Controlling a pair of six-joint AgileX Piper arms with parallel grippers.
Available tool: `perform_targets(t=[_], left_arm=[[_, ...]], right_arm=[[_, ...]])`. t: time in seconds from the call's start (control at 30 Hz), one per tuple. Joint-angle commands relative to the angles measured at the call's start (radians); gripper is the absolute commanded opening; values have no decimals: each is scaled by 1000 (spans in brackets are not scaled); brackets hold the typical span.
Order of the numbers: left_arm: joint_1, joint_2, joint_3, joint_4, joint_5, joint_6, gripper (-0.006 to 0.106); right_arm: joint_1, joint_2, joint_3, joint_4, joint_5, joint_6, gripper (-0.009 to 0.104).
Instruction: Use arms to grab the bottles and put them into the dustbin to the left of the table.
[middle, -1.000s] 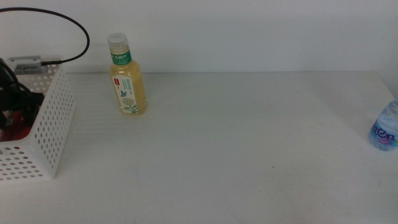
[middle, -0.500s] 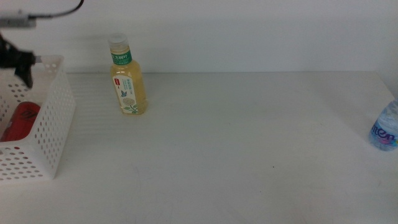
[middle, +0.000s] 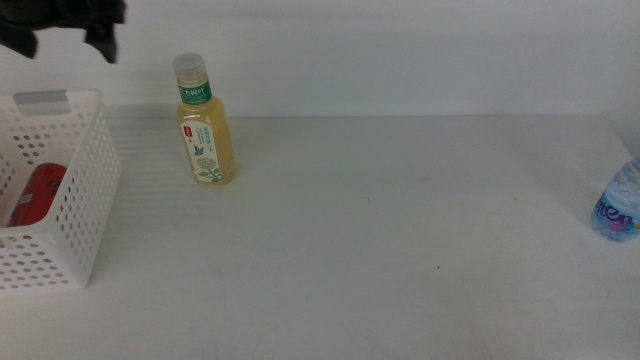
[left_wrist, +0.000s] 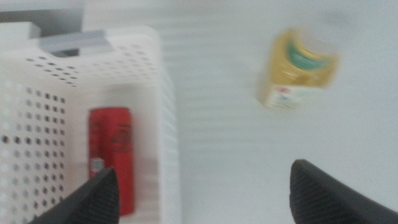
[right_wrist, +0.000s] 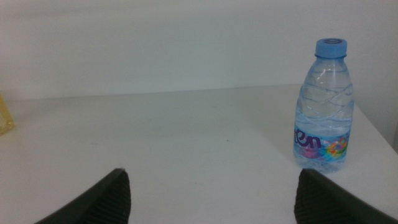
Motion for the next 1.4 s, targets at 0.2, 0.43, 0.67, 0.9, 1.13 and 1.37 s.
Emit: perform_targets(t=[0.2,0.43,0.67,0.9,1.13,1.37], left_arm=[[-202,-216,207,125,-121,-157,89],[-334,-362,456,248,-266,-321,89],[-373,-501,737,366,-511,-498,89],[-367,-575,1008,585,-895,-655,89],[-367,-546,1120,943,-975,-1083,89],[-368,-540,1142,1177,-975,-1376,89]], right_arm=[[-5,-27,-7,-5,-77,-6,70],[-5,-27,-7,-5,-77,-6,70],[-5,-27,-7,-5,-77,-6,70],[-5,-27,-7,-5,-77,-6,70],[-5,-27,-7,-5,-77,-6,70],[-5,-27,-7,-5,-77,-6,70]])
